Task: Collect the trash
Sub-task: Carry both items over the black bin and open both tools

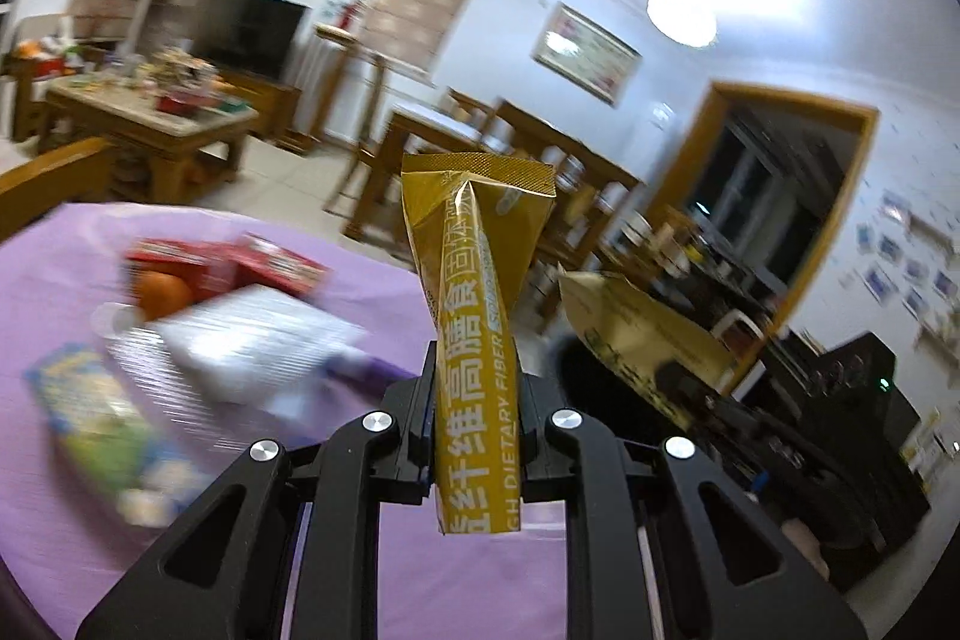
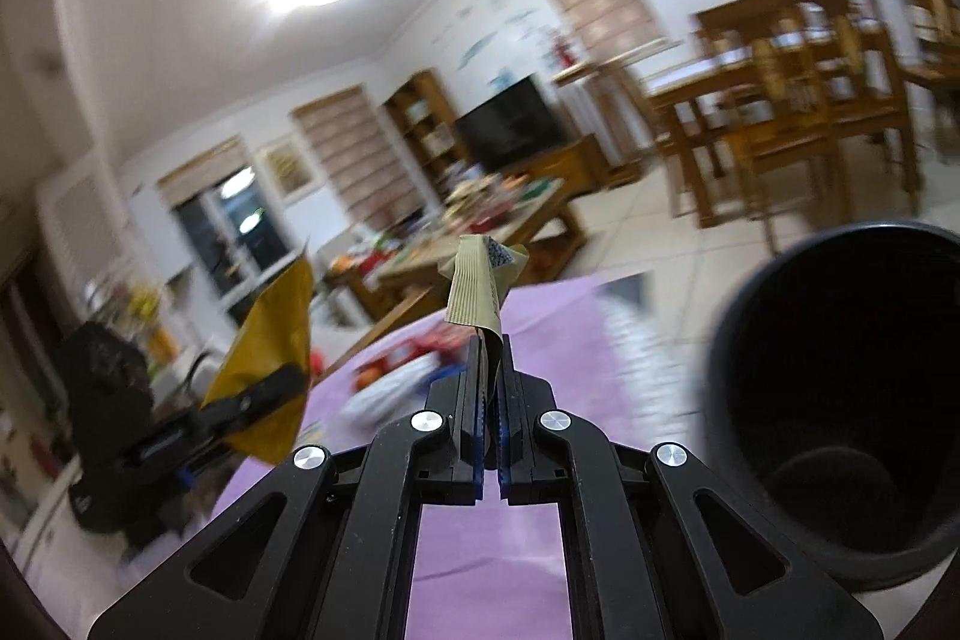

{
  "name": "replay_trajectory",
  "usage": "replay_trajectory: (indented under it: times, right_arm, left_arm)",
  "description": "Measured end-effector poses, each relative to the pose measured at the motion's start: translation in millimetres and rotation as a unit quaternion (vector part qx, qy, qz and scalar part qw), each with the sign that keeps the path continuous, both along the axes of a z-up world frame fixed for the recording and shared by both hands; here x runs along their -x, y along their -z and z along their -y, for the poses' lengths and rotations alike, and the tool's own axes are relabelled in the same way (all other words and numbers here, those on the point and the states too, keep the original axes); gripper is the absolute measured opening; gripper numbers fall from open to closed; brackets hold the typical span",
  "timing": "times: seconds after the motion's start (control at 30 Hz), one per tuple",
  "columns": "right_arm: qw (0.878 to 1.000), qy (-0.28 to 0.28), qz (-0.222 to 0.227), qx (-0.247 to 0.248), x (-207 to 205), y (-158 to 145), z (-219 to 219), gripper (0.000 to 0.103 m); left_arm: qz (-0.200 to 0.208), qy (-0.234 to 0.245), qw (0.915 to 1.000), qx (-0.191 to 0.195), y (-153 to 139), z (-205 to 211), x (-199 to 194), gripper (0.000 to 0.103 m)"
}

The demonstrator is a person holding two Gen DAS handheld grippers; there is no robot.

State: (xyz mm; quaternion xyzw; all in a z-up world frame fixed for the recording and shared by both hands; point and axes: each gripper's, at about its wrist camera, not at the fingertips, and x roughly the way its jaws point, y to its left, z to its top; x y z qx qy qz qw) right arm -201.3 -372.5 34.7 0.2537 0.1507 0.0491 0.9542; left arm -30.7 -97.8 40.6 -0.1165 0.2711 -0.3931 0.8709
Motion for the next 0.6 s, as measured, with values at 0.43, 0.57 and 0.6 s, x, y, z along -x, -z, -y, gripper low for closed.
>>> replay_trajectory:
  times: [0.43, 0.57, 0.6]
  right_arm:
    - [0.983, 0.178, -0.040, -0.020, 76.5, 59.7, 154.9, 0.004]
    - [0.979, 0.193, -0.057, -0.034, 83.4, 80.8, 176.1, 0.004]
    - [0.978, 0.194, -0.060, -0.037, 85.7, 86.7, 179.7, 0.004]
  left_arm:
    - [-0.073, 0.143, 0.9848, -0.064, 45.5, 179.4, -0.7, 0.018]
    - [-0.086, 0.156, 0.9789, -0.099, 59.1, 221.4, 0.2, 0.018]
    - [-0.090, 0.158, 0.9776, -0.106, 62.4, 226.5, 1.1, 0.018]
